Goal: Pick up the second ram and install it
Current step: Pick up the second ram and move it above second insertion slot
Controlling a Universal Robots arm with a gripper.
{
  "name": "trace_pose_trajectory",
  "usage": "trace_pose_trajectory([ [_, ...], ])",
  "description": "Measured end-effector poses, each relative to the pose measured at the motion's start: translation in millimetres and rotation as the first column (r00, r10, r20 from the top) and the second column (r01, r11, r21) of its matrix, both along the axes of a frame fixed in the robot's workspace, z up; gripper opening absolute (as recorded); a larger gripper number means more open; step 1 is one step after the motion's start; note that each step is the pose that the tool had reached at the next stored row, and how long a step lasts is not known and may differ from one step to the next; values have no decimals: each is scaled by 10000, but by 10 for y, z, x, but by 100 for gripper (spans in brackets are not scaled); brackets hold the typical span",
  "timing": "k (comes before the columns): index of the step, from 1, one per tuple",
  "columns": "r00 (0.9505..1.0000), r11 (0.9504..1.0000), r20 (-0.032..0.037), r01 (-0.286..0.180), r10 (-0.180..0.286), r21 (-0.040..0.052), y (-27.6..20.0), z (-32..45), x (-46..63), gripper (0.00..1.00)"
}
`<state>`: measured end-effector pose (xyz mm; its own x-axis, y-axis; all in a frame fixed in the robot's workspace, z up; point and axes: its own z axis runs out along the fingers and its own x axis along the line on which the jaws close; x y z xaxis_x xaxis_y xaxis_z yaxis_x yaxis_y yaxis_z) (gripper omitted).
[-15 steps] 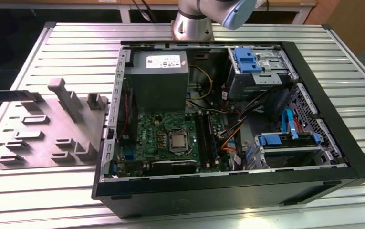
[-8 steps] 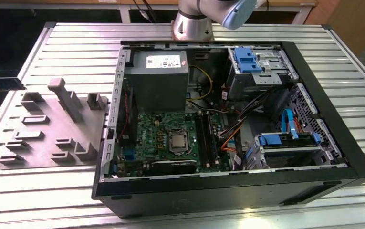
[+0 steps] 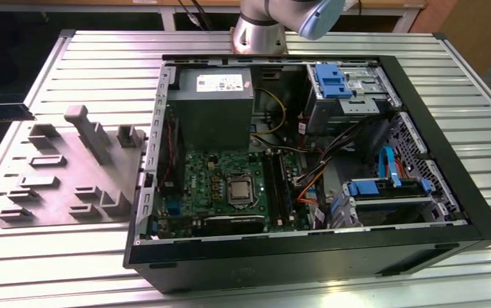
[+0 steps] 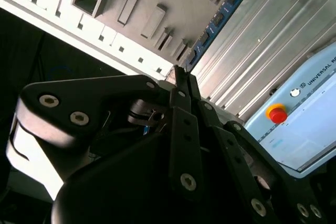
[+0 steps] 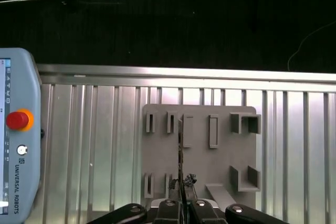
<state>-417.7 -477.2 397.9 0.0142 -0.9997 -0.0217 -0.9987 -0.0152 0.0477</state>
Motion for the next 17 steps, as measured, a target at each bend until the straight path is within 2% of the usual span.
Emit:
trace_pose_trajectory([
  [10, 10000, 10000, 0, -1, 1, 1, -1, -1, 221, 13],
  [17, 10000, 10000, -3, -1, 1, 1, -1, -2, 472, 13],
])
